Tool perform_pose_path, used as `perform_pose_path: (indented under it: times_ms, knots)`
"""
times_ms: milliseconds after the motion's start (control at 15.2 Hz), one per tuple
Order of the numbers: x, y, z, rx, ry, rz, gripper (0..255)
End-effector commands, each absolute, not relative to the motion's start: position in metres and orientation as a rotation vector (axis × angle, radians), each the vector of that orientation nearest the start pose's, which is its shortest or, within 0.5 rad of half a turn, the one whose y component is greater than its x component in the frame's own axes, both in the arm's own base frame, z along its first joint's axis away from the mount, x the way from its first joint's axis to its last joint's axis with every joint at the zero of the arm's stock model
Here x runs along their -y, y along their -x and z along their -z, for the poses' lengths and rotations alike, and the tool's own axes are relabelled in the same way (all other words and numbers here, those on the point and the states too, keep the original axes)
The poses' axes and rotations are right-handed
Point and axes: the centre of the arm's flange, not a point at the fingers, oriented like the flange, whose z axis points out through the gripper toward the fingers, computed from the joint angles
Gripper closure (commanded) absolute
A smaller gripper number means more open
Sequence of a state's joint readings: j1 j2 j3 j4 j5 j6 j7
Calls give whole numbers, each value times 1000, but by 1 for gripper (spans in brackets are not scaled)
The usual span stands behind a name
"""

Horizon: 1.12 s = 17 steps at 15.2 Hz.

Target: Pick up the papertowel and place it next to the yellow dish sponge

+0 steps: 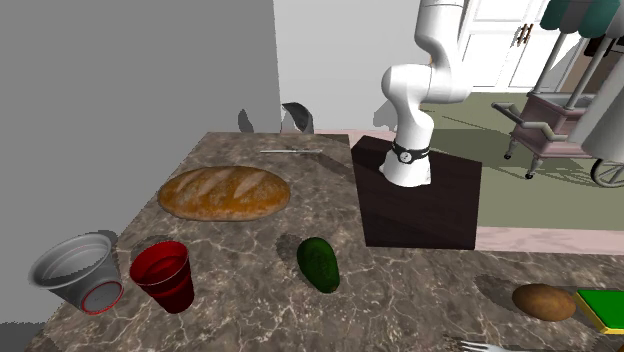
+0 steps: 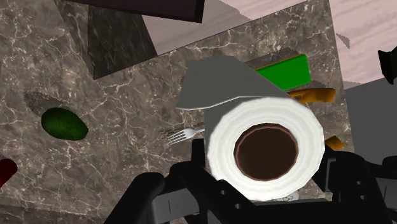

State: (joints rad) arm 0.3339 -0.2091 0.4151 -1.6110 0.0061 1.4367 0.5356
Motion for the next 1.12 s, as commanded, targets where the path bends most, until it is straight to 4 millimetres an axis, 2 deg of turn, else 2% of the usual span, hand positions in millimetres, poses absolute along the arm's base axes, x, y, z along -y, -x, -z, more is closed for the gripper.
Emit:
perform_pose_path:
  times_ms: [0,198,1056]
  knots:
    - [-370,-318,-690,326,3175,97,255]
    - [-402,-305,-690,326,3175,97,255]
    - [-402,-305,-622,326,3175,97,255]
